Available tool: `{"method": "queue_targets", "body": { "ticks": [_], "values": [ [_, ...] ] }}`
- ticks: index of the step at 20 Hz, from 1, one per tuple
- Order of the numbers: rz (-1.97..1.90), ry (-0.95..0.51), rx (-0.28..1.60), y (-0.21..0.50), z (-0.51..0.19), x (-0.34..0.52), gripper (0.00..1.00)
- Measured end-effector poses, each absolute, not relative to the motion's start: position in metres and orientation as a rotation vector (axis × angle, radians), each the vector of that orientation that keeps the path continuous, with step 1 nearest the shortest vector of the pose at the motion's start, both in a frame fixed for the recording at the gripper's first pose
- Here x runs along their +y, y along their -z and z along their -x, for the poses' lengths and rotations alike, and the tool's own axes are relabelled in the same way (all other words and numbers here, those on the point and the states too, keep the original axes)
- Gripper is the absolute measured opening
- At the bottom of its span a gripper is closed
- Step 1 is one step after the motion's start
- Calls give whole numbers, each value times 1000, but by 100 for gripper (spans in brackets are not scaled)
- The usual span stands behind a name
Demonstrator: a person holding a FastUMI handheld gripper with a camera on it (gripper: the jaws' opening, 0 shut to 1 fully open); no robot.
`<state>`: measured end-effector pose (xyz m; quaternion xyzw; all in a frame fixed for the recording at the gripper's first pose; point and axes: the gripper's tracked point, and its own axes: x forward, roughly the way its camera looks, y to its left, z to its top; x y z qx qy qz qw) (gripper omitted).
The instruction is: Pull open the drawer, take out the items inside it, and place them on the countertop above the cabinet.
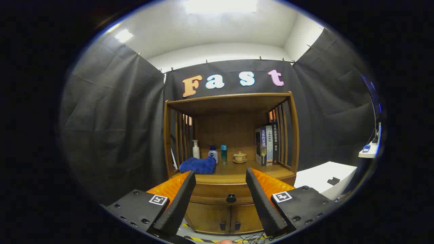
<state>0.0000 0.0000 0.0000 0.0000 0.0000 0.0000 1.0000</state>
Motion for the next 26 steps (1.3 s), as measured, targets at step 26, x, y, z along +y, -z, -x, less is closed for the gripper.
{"method": "queue_targets", "body": {
  "ticks": [26],
  "values": [
    [1,-17,11,10,-8,1,96]
  ]
}}
